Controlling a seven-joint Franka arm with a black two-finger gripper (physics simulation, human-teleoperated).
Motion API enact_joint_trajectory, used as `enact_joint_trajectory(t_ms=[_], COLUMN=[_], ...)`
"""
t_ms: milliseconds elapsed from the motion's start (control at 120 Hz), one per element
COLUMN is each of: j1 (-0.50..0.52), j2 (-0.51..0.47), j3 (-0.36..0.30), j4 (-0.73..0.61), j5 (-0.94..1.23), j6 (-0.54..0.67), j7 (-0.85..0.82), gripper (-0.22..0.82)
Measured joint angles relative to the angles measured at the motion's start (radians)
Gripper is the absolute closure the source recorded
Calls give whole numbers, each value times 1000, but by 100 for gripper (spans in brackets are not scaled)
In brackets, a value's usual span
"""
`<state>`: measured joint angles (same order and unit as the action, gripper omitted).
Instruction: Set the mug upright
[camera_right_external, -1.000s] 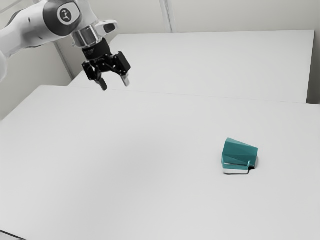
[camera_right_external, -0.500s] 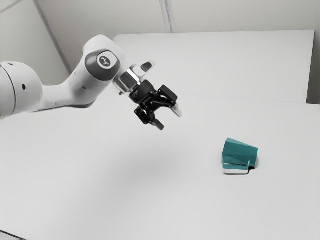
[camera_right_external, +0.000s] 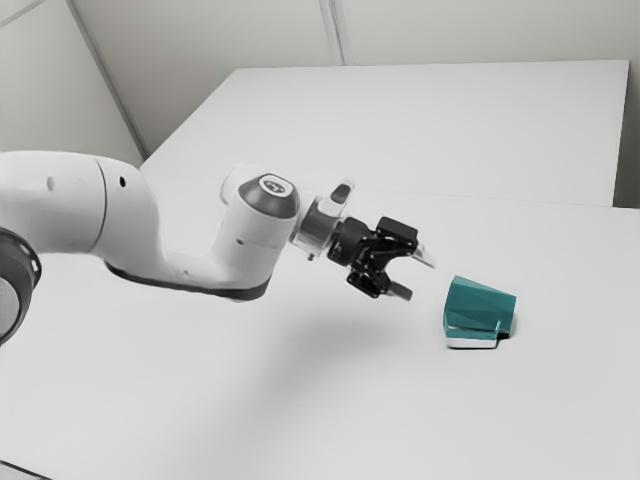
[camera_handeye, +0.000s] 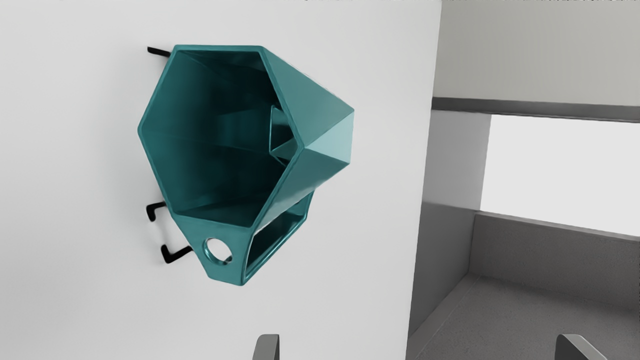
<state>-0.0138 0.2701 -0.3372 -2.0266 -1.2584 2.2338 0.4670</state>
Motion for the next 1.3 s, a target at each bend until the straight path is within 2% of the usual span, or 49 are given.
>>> enact_joint_trajectory(t_ms=[308, 875, 942, 1050, 1117, 1208, 1300], j1=[-51, -86, -89, -94, -98, -102, -104], j2=[98, 210, 214, 217, 218, 219, 222], j3=[-1, -2, -2, -2, -2, -2, -2], j4=[41, 155, 156, 156, 156, 156, 156], j5=[-81, -133, -138, -144, -152, -163, -176], j6=[118, 78, 77, 77, 77, 77, 78], j7=[152, 370, 385, 407, 418, 432, 444], gripper=[0, 0, 9, 35, 48, 60, 68])
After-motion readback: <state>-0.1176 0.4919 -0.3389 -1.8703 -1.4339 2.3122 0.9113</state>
